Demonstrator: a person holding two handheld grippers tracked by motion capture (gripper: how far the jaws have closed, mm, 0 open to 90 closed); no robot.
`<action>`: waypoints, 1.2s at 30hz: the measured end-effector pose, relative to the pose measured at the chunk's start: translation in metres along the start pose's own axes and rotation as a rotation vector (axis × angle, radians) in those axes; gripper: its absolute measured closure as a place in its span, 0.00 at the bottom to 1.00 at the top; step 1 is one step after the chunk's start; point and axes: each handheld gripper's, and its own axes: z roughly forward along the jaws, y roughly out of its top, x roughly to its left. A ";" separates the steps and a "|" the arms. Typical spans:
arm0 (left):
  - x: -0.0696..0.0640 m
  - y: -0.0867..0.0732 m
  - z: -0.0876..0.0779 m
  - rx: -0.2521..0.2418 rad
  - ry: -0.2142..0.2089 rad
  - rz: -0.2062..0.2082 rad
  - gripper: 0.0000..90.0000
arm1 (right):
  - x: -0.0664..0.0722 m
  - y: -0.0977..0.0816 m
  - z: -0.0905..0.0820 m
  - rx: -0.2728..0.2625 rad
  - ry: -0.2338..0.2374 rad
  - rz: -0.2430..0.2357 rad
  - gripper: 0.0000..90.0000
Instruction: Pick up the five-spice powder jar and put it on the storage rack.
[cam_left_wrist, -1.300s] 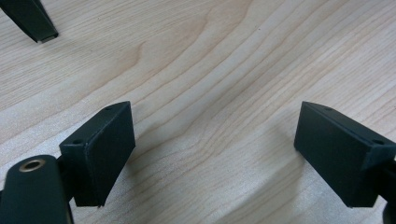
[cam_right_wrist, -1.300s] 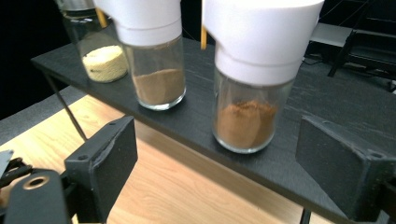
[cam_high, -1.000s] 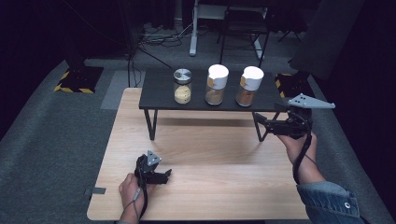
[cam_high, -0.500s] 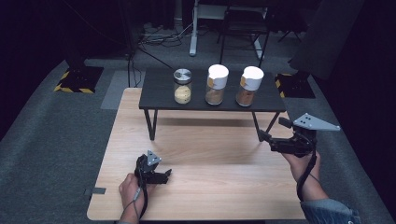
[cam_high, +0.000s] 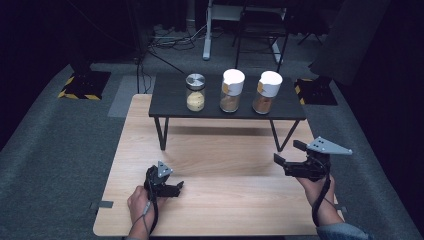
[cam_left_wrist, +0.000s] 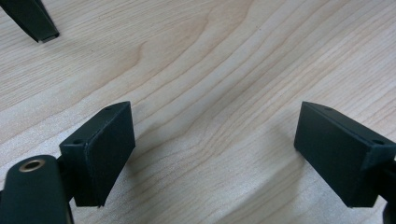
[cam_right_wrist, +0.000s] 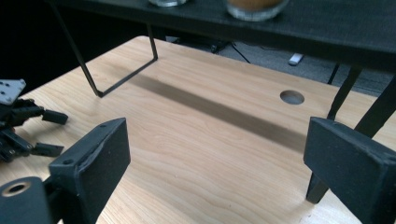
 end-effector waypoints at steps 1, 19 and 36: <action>0.000 0.000 0.000 0.000 0.000 0.000 0.14 | 0.000 -0.001 0.001 0.006 -0.002 -0.001 0.08; 0.000 0.000 0.000 0.000 0.000 0.000 0.14 | 0.002 -0.035 0.027 0.080 0.015 0.024 0.07; 0.000 0.000 0.000 0.000 0.001 0.003 0.14 | 0.004 -0.057 0.045 0.146 0.018 0.027 0.07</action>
